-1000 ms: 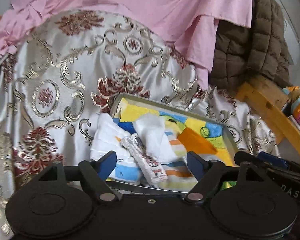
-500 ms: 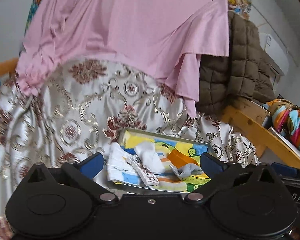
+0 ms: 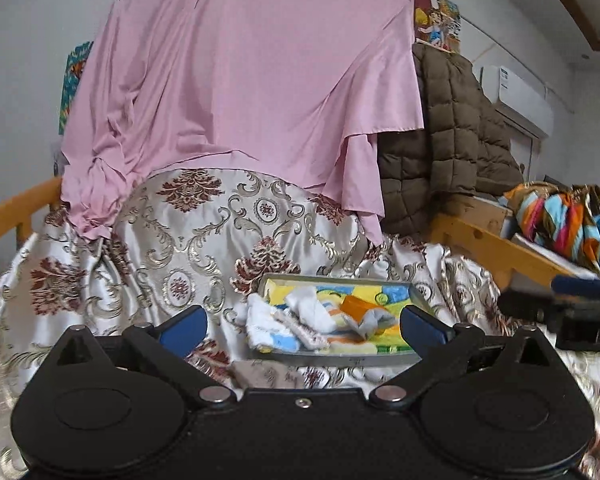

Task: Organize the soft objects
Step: 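Lower and open both tools to drop the cloth and strap into the tray, then move both open tools back over the remaining pile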

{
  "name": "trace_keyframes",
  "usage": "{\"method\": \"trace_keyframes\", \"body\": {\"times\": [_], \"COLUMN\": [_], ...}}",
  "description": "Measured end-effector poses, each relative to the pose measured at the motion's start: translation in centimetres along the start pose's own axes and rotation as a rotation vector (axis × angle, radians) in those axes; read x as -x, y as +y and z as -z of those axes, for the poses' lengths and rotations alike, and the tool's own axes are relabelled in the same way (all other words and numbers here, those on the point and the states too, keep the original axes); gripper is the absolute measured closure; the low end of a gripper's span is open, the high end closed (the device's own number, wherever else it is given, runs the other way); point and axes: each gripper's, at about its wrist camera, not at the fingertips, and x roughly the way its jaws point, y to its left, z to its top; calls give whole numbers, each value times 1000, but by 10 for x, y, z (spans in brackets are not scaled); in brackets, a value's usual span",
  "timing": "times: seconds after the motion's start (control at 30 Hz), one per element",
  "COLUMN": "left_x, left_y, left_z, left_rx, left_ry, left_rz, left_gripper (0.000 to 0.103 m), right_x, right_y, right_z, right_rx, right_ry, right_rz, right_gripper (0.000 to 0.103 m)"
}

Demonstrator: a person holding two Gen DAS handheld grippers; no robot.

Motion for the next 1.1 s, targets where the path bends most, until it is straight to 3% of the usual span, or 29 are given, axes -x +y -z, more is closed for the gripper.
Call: {"method": "trace_keyframes", "body": {"times": [0.47, 0.8, 1.1], "left_x": [72, 85, 70], "left_y": [18, 23, 25], "left_z": [41, 56, 66], "left_rx": [-15, -33, -53], "left_ry": [-3, 40, 152], "left_rz": [-58, -65, -103], "left_gripper": [1, 1, 1], "right_x": [66, 87, 90], "right_y": [53, 74, 69], "right_z": [30, 60, 92], "right_rx": [84, 81, 29], "right_ry": [-95, -75, -43], "right_rz": [25, 45, 61], "right_gripper": [0, 0, 0]}}
